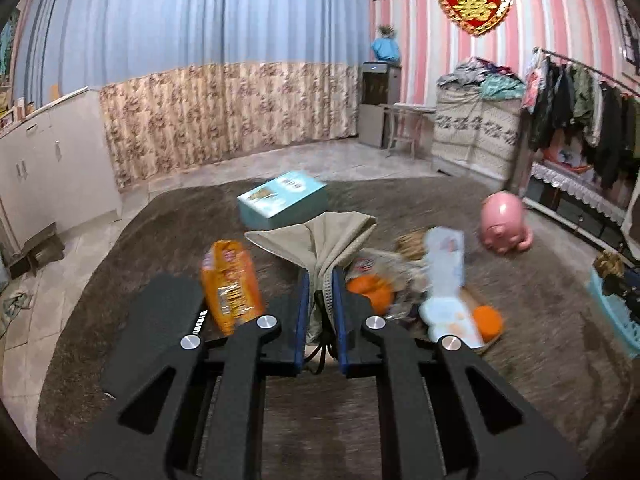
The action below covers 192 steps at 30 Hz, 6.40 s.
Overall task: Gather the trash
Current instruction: 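Grasp the woven straw ball with the right tool while the left tool grasps the grey cloth, then carry both items over the blue basket and open both tools to drop them, then move both tools back over the rug toward the remaining trash, then grasp the white round lid with the left tool while the right tool grasps the printed paper card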
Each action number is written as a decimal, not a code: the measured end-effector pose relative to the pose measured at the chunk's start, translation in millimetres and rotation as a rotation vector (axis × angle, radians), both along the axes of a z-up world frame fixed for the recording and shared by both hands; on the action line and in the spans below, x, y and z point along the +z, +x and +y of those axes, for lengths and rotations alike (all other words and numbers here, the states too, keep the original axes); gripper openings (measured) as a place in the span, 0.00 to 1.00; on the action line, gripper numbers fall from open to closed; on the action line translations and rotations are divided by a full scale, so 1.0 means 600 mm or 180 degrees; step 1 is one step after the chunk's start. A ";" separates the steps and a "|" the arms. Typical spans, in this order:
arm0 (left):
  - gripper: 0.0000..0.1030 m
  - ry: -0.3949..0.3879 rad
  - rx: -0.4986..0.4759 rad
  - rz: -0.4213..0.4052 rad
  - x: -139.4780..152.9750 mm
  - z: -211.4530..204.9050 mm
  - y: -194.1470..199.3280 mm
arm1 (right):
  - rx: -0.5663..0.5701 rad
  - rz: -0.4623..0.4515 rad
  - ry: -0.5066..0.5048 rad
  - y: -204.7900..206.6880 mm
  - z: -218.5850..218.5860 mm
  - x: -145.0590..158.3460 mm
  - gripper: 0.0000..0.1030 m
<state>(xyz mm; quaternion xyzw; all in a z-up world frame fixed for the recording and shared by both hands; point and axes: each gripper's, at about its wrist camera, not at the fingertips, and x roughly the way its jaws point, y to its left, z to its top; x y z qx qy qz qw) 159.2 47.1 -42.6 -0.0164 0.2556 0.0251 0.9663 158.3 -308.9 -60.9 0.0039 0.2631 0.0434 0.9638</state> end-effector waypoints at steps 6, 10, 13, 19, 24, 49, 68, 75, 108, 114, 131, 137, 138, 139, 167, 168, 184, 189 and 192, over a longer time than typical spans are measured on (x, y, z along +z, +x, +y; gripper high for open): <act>0.10 -0.0020 -0.0291 -0.0145 0.016 -0.085 0.001 | -0.0317 -0.0116 0.0055 -0.035 -0.059 0.013 0.41; 0.10 -0.0061 -0.0554 -0.0172 0.025 -0.152 0.011 | -0.0620 -0.0175 0.0034 -0.062 -0.112 0.020 0.41; 0.10 -0.0077 -0.0735 -0.0216 0.033 -0.198 0.012 | -0.0863 -0.0216 0.0103 -0.086 -0.157 0.021 0.41; 0.10 -0.0099 -0.1134 -0.0158 0.035 -0.304 0.028 | -0.1300 -0.0220 0.0123 -0.111 -0.232 0.015 0.41; 0.10 -0.0104 -0.1362 -0.0157 0.027 -0.372 0.029 | -0.1522 -0.0220 0.0087 -0.118 -0.273 0.010 0.41; 0.10 -0.0068 -0.2376 0.0105 -0.025 -0.685 0.060 | -0.2154 -0.0110 0.0242 -0.131 -0.412 -0.028 0.41; 0.67 0.0041 -0.2386 0.0119 -0.052 -0.738 0.089 | -0.2106 -0.0025 0.0324 -0.117 -0.407 -0.037 0.41; 0.84 0.0033 -0.2105 0.0027 -0.028 -0.694 0.096 | -0.1968 0.0002 0.0313 -0.097 -0.387 -0.038 0.41; 0.95 -0.0002 -0.0830 -0.0214 0.071 -0.339 0.035 | -0.1383 -0.0212 0.0128 -0.060 -0.213 0.019 0.92; 0.95 -0.0029 -0.0552 -0.0208 0.075 -0.256 0.001 | -0.1103 -0.0212 0.0119 -0.048 -0.150 0.018 0.92; 0.95 0.0082 0.0062 0.0009 0.005 -0.043 -0.041 | -0.0400 -0.0126 -0.0103 -0.020 -0.005 0.000 0.92; 0.95 0.0065 0.0257 0.0133 -0.034 0.011 -0.036 | -0.0220 -0.0035 -0.0040 -0.003 0.028 -0.008 0.92; 0.95 0.0055 0.0271 0.0144 -0.038 0.017 -0.034 | -0.0184 -0.0024 -0.0039 0.001 0.035 -0.009 0.92; 0.95 0.0050 0.0284 0.0160 -0.042 0.022 -0.031 | -0.0159 -0.0019 -0.0049 0.004 0.041 -0.010 0.92; 0.59 -0.0286 -0.0123 0.0791 -0.125 0.017 0.092 | 0.0614 0.0258 -0.0389 0.075 0.181 -0.022 0.91; 0.59 -0.0286 -0.0111 0.0747 -0.119 0.020 0.085 | 0.0636 0.0297 -0.0379 0.078 0.185 -0.020 0.91; 0.59 -0.0084 0.0233 0.0363 -0.071 0.139 0.028 | 0.1132 0.0905 -0.0369 0.154 0.318 -0.075 0.74; 0.59 -0.0158 0.0257 0.0379 -0.080 0.159 0.027 | 0.1131 0.1058 -0.0137 0.171 0.322 -0.092 0.64; 0.59 -0.0185 0.0277 0.0391 -0.082 0.163 0.027 | 0.1103 0.1031 -0.0025 0.168 0.319 -0.093 0.55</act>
